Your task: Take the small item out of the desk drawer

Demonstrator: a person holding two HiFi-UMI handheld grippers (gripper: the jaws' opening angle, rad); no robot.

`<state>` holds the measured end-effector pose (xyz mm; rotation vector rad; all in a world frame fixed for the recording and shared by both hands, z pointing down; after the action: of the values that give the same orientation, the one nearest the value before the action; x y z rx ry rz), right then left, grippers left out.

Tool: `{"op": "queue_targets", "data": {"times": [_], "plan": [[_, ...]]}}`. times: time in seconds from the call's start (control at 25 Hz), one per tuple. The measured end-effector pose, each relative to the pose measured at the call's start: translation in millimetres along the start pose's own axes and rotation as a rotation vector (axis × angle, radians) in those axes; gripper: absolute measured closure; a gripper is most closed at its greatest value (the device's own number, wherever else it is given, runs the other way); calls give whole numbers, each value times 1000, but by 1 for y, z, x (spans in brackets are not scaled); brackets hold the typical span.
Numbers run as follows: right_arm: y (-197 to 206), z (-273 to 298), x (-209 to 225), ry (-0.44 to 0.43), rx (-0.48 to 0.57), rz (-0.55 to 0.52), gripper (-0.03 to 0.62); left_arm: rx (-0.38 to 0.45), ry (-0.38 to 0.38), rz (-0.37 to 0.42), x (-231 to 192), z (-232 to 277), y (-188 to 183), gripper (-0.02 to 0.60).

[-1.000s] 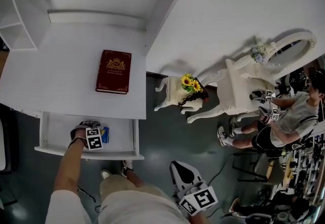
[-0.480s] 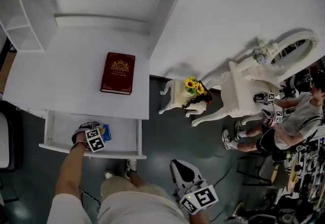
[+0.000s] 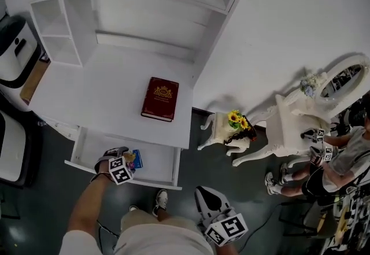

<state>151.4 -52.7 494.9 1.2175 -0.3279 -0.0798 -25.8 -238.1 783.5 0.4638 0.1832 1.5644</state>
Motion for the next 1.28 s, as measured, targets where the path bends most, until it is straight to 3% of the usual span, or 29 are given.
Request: {"op": "queue_targets", "data": {"times": [0.2,0.52,0.92,1.28], "plan": [[-7,19,-22,-79,13,-18,585,93,-98,-74,-10,-44,-2,147],[-24,42,-52,-178,34,-46,585,347,-207,-494,-23,-114,-8,147],[-44,72,-65,-266,65,-72,585,415,-347,-599,-28,-170,10,146],[-54,100,-64,-336,72,-75,585,547,-446,-766,-40,-216,15,146]]}}
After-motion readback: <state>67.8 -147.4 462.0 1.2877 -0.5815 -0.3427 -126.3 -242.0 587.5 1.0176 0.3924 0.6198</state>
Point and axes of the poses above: the fingertips, and each gripper's own axes: z forward along the fingers, x to its right, y out of its underside, the point moved 2 cm from there along -z, backward along the fingers, and after that the axes turned 1 degree about -y, right-handed, at the moved point
